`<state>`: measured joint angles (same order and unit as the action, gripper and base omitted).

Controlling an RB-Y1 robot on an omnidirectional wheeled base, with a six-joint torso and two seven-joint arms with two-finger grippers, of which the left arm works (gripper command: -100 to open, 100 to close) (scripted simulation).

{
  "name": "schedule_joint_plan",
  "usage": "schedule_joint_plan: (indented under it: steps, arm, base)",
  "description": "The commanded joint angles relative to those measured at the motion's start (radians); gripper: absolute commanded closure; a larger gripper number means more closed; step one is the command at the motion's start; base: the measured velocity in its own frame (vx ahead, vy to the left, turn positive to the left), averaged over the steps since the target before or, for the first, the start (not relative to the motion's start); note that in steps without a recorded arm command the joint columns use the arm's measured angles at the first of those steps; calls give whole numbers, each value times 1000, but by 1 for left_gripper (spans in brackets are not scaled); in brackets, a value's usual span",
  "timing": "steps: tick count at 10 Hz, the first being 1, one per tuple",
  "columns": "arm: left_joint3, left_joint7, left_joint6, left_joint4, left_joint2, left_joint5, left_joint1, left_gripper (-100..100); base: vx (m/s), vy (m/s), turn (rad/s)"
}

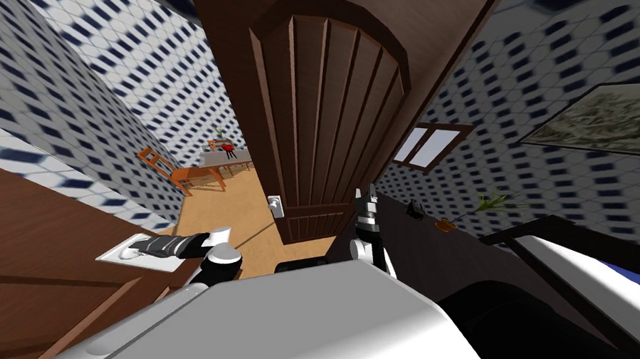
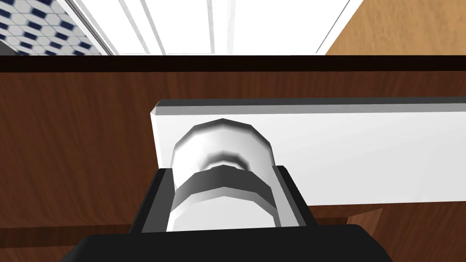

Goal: Push the door open

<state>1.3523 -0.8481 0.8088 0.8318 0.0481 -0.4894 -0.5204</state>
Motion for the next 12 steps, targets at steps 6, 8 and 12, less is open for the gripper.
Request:
schedule_joint_plan:
  steps: [6, 8, 12]
  arm:
    - [100, -64, 35, 61, -18, -40, -23, 100]
    - [140, -79, 62, 74, -5, -55, -28, 100]
    - [213, -105, 113, 99, -1, -81, -39, 100]
  base:
    - [23, 105, -82]
    - [17, 233, -143]
    - [18, 209, -100]
